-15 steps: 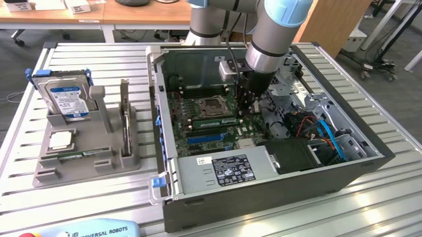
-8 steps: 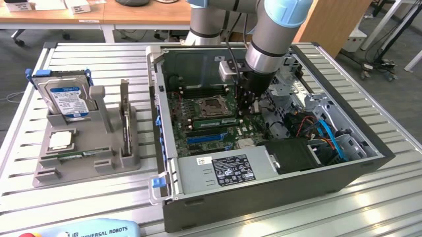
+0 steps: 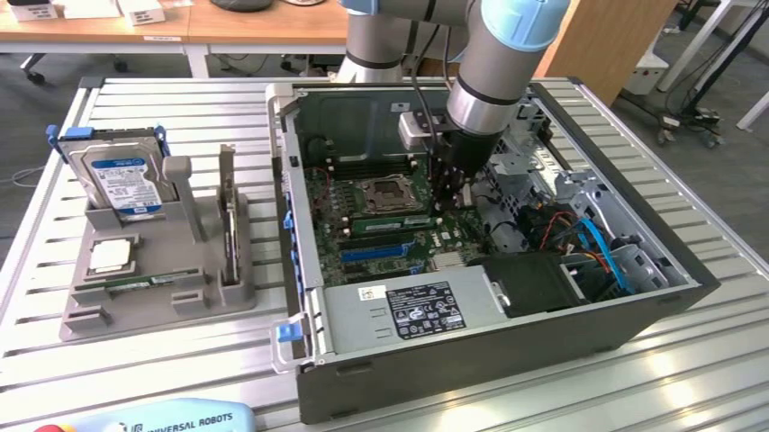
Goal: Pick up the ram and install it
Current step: 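Press down the ram until it locks into place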
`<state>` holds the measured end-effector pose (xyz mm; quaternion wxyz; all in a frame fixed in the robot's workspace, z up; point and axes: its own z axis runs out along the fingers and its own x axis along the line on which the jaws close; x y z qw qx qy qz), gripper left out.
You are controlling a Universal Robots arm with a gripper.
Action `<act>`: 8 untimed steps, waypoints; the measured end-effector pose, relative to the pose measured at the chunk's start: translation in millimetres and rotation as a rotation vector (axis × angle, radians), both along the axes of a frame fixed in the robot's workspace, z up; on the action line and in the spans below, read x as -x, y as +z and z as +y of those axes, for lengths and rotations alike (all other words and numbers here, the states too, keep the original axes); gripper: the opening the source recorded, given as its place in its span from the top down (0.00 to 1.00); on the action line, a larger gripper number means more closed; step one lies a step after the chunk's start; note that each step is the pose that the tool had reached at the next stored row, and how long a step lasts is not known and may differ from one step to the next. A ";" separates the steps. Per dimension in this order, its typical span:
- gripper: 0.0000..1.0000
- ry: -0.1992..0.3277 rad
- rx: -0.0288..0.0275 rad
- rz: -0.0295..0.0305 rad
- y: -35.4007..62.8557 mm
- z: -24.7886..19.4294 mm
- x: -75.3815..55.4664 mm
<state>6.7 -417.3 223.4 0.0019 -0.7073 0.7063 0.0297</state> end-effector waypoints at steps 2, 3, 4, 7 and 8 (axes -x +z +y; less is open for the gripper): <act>0.90 0.000 -0.0001 0.0000 -0.5 0.0 0.0; 0.90 0.000 0.0001 0.0000 -0.6 0.0 0.0; 0.90 0.000 0.0002 0.0000 -0.7 0.0 0.0; 0.90 0.000 0.0002 0.0000 -0.9 0.0 0.0; 0.90 0.000 0.0001 0.0001 -0.9 0.0 0.0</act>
